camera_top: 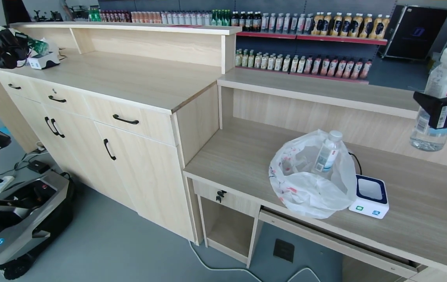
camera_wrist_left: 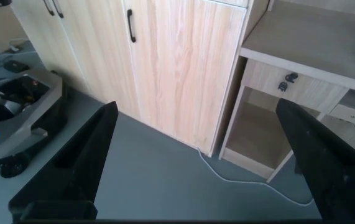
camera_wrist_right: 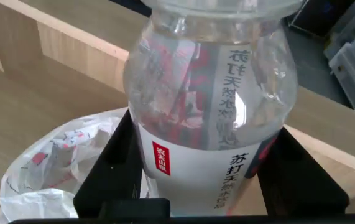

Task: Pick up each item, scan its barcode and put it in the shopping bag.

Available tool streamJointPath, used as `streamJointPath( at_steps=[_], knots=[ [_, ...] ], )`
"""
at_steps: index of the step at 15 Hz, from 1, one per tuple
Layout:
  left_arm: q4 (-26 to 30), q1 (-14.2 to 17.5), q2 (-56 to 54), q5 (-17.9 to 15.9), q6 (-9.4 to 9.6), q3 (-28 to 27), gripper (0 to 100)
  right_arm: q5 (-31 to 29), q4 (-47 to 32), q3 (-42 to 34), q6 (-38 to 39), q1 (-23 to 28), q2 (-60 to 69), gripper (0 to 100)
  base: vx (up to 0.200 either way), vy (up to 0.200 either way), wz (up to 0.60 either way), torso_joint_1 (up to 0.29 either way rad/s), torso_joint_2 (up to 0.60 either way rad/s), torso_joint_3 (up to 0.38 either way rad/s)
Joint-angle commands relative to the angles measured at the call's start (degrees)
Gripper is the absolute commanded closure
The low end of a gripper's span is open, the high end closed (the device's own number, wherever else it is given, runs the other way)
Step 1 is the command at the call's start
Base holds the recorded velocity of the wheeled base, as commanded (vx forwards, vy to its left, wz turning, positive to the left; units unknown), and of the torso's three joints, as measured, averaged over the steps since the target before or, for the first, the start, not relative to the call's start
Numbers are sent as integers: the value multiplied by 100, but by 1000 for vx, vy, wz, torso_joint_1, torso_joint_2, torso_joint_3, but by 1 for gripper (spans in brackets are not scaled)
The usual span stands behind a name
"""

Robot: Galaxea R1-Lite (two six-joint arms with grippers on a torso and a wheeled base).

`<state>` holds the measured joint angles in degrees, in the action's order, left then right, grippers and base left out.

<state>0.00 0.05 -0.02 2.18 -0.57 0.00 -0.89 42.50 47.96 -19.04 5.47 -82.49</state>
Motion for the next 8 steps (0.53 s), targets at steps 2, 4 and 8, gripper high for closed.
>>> streamJointPath(
  at_steps=[2,4,8],
  knots=[
    [0,4,2,2,-4,0,0,27,110,346,419,-20,-425,100,0,0,0,0,0,0],
    [0,4,2,2,-4,0,0,634,479,566,937,-11,-856,100,0,0,0,0,0,0],
    [0,4,2,2,-4,0,0,1627,1683,548,1052,59,-2174,100,0,0,0,0,0,0]
  ],
)
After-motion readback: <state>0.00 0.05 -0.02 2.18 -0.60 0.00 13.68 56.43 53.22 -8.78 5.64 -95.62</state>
